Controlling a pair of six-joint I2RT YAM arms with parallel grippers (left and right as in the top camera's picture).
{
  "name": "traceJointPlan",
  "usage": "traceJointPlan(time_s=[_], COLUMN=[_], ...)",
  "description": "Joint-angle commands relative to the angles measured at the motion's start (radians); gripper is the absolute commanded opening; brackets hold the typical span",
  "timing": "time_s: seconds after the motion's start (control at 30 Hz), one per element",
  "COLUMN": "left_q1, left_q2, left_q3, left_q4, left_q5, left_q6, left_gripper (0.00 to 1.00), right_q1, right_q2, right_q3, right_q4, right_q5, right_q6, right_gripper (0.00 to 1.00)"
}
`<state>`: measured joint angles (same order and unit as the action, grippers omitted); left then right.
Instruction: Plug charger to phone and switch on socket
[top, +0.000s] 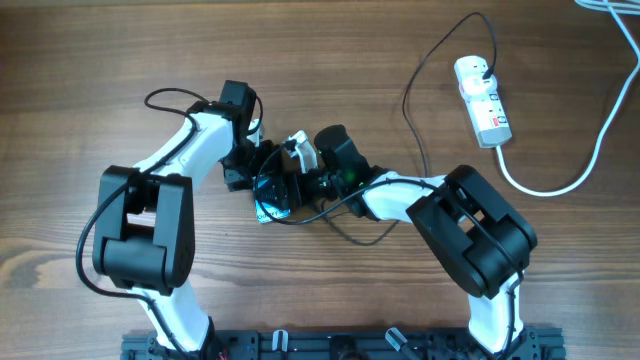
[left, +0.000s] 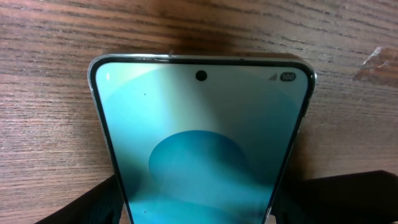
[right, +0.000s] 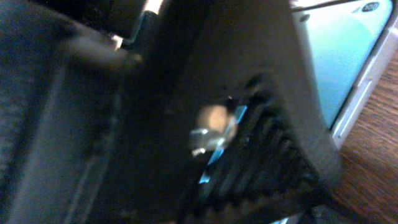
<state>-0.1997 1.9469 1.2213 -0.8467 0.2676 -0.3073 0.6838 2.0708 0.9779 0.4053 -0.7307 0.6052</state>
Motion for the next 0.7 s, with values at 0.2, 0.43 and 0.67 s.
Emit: traceJointPlan(time_s=[0.2,0.43,0.67], left_q1=[-0.016,-0.016,-0.016], left_q2=[0.099,0.099,0.099], left_q3=[-0.069,-0.069,-0.069], left_q4=[-0.008,-0.007,-0.005], left_q5=[0.129,0.130,0.129], left_q6=[0.016,0.016,0.016], left_gripper=[0.72,0.73,0.78], right_q1=[0.021,0.046,0.046], right_q2=[0.071,0.071,0.071], right_q3=[-0.021,-0.021,-0.021], right_q4=[-0.025,-0.016,0.008], right_q5=[0.077,0.056,0.050], right_q6=[0.080,0.105,0.105], right_gripper=[0.67,0.47,0.18])
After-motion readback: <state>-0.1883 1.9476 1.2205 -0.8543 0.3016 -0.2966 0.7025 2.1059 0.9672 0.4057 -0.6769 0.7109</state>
